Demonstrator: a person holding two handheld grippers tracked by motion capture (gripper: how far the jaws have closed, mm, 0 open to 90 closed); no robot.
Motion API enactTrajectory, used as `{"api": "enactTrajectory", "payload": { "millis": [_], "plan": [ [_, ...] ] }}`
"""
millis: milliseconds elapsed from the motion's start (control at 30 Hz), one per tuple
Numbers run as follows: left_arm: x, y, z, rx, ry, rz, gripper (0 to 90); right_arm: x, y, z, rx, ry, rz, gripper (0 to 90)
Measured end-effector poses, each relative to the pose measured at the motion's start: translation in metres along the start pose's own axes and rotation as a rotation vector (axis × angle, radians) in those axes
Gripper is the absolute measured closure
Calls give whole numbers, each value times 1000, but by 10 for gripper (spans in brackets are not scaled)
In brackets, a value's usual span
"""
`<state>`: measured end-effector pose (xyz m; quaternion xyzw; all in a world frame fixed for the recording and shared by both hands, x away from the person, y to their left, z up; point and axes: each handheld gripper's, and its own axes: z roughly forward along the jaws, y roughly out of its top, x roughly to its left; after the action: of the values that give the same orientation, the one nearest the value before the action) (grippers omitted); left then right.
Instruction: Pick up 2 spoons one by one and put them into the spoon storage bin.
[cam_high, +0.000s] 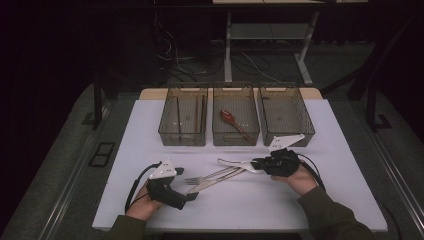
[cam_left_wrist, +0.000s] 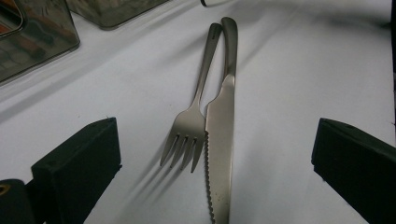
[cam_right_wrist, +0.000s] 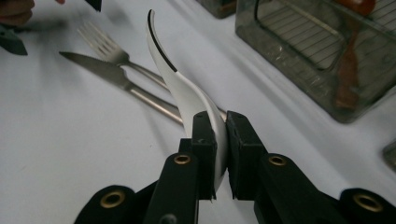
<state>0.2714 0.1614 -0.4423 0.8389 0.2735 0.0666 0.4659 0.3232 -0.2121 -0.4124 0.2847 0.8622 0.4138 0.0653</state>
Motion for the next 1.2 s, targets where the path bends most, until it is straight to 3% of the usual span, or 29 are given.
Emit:
{"api": "enactTrajectory", "payload": {
  "millis": [700, 1200],
  "plan": [
    [0, 1, 1, 3, 10, 7, 5, -24, 32, -25, -140, -60, 40, 820],
    [0, 1, 0, 1, 10, 20, 5, -43, 58, -21, -183, -120, 45, 820]
  ]
}}
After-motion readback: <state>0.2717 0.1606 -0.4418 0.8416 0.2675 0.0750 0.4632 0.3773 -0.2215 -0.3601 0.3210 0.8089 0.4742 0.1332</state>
